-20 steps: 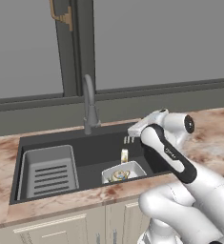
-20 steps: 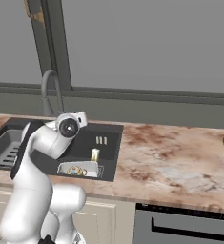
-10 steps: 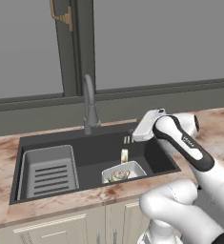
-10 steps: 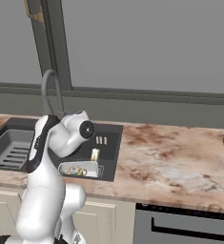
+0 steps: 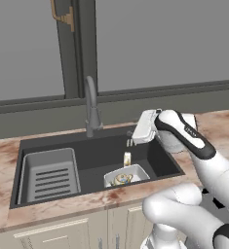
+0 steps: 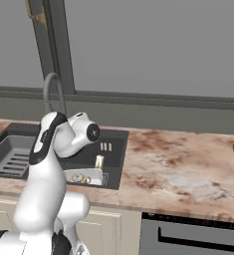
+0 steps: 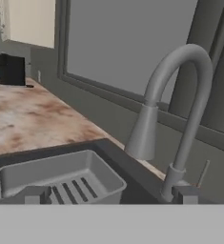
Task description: Pick the teapot and tupperware and place them in the sink. Then turn on the water.
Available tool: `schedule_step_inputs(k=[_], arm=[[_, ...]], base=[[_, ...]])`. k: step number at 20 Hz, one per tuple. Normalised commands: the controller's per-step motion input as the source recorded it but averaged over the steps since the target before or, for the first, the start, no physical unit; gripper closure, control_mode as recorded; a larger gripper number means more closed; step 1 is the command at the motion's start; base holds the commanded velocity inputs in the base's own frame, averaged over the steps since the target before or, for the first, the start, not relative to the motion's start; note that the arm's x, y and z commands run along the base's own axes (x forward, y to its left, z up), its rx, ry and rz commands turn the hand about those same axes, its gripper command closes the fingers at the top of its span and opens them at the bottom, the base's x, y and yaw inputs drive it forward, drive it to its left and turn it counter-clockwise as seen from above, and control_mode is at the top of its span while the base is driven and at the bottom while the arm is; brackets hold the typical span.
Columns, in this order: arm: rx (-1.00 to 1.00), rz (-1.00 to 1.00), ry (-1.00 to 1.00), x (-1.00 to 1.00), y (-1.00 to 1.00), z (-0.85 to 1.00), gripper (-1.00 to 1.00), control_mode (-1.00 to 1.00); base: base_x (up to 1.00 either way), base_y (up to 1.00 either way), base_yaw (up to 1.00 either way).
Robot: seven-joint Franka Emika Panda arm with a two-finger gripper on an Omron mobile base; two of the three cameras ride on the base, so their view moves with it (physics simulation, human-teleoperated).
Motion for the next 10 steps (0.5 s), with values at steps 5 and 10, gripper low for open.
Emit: schedule_step_inputs(k=[5, 10], arm=[[0.02, -0.02, -0.09, 0.11, 0.09, 0.0, -1.0, -1.0], [0.01, -0.01, -0.02, 0.4, 0.15, 0.0, -1.0, -1.0]], base=[[0.0, 0.0, 0.0], [0.0, 0.0, 0.0]])
